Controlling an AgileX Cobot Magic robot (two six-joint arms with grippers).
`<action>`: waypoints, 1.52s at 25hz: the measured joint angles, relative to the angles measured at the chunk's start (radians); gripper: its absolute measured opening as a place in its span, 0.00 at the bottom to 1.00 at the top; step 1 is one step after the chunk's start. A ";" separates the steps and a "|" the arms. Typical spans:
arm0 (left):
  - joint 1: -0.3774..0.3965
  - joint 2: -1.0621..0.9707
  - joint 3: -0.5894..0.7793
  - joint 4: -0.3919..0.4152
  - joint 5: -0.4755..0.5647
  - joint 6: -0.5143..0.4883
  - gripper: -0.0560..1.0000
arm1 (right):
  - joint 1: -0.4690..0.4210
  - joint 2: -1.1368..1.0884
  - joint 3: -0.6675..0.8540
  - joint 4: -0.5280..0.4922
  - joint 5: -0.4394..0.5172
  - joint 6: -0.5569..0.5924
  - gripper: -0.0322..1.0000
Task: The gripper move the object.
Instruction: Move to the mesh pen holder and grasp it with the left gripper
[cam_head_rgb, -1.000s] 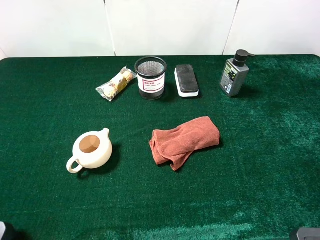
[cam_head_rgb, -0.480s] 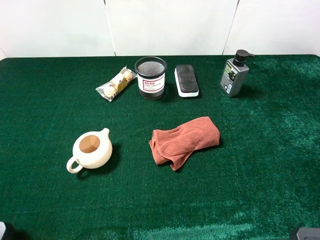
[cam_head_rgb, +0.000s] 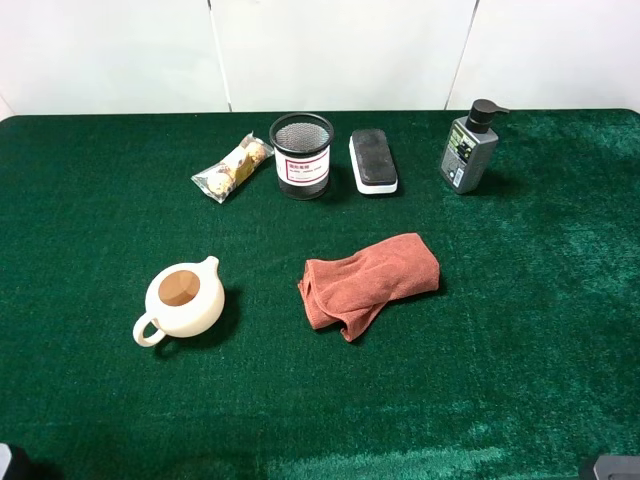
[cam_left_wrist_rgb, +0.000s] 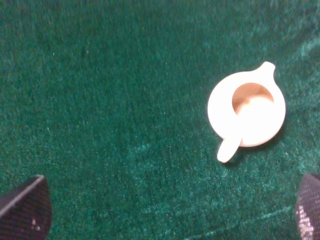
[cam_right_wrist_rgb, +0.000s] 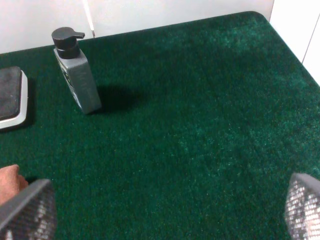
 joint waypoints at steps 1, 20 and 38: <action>0.000 0.024 -0.010 -0.001 0.000 0.008 0.99 | 0.000 0.000 0.000 0.000 0.000 0.000 0.70; -0.113 0.516 -0.254 -0.020 -0.063 0.070 0.99 | 0.000 0.000 0.000 0.000 -0.001 0.000 0.70; -0.326 1.030 -0.623 -0.020 -0.103 0.166 0.99 | 0.000 0.000 0.000 0.000 -0.002 0.000 0.70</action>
